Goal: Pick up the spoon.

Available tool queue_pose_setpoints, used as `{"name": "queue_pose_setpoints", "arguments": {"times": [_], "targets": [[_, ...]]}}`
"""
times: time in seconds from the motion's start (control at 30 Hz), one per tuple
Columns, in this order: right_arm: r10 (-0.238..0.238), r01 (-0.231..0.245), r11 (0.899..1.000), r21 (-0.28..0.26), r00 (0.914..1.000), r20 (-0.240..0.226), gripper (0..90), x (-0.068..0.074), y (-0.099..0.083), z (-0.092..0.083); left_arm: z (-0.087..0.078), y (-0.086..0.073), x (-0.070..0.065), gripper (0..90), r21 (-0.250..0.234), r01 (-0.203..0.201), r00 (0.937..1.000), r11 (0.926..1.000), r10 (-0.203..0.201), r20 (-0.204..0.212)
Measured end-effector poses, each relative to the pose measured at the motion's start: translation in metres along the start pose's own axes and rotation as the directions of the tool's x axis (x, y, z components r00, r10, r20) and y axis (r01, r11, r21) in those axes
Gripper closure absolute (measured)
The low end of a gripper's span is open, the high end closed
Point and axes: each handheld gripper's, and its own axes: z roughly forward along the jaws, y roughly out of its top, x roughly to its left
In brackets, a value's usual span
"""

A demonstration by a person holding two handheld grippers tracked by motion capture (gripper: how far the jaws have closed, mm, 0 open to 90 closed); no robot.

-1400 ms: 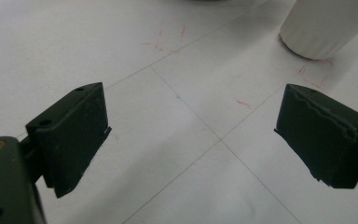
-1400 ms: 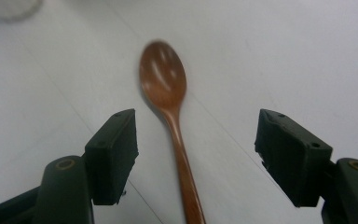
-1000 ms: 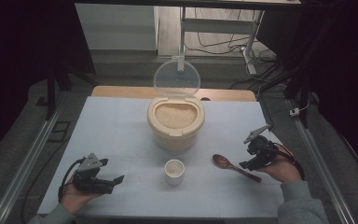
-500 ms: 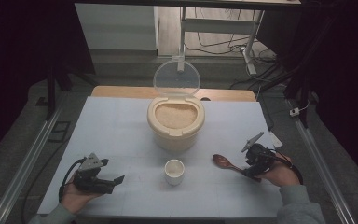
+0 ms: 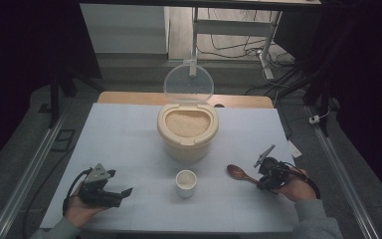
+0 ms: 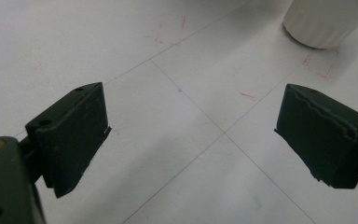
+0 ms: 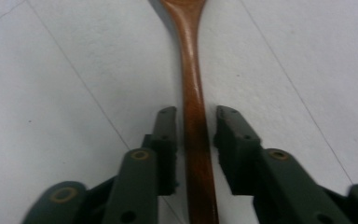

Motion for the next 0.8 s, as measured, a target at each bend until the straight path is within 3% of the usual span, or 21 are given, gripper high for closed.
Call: {"name": "queue_pose_setpoints", "arguments": {"times": [0.17, 0.4, 0.63, 0.8], "targets": [[0.02, -0.02, 0.999, 0.034, 0.9998, -0.006, 79.1, 0.003, 0.007, 0.002, 0.001, 0.0, 0.0, 9.1, 0.006, -0.002, 1.0, 1.0, 0.002, 0.0], [0.025, -0.025, 1.0, 0.01, 0.9994, 0.023, 80.0, 0.007, 0.003, -0.001, 0.0, -0.001, 0.0, 9.2, 0.002, -0.004, 1.0, 1.0, 0.004, -0.001], [0.024, -0.022, 0.992, -0.125, 0.9996, 0.013, 80.1, 0.013, 0.001, -0.015, 0.001, -0.001, 0.001, 9.2, 0.008, 0.005, 1.0, 1.0, -0.005, -0.007], [-0.002, 0.008, 0.975, -0.223, 0.9997, 0.025, 80.1, 0.023, 0.0, -0.033, 0.002, -0.001, 0.002, 9.3, 0.011, 0.007, 1.0, 0.9999, -0.007, -0.005]]}}
